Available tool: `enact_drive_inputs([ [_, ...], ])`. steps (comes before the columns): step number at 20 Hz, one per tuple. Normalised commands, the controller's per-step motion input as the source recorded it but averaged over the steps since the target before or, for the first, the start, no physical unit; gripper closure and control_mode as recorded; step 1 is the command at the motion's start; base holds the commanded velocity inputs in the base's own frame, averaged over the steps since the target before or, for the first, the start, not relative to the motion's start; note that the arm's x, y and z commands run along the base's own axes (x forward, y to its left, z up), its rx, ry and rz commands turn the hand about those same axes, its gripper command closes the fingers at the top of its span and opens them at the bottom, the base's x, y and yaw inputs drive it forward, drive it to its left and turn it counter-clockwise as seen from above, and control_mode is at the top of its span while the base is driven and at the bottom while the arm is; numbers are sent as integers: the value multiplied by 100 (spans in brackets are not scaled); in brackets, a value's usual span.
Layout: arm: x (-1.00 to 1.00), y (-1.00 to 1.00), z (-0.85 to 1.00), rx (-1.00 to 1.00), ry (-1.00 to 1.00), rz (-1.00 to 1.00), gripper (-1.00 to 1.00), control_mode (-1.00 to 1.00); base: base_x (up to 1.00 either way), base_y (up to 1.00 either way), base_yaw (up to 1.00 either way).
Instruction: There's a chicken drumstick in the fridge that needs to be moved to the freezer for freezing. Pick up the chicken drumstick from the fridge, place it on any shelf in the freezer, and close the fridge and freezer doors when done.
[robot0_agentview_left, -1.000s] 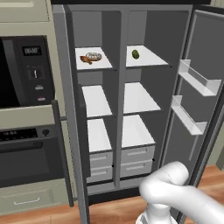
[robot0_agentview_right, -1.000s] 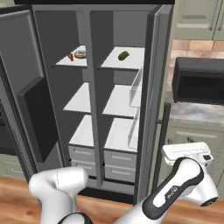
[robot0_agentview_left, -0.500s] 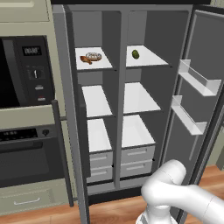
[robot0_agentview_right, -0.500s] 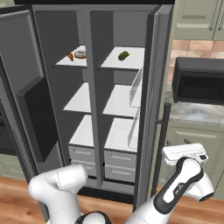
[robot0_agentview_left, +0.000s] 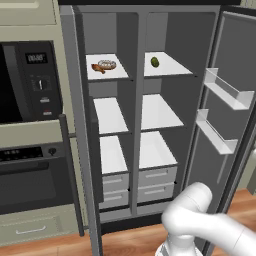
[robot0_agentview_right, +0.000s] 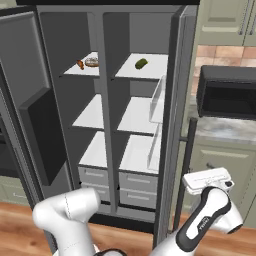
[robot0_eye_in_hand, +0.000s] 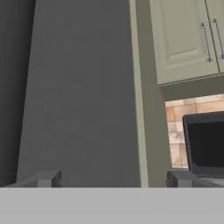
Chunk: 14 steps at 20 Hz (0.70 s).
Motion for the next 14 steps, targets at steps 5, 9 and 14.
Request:
enact_drive_inputs([
  [5, -7, 98, -20, 0, -1, 0, -100, -100, 0, 0, 0],
  [9, -3, 100, -10, 0, 0, 0, -100, -100, 0, 0, 0],
  [14, 18, 100, -5, -2, 3, 0, -100, -100, 0, 0, 0],
])
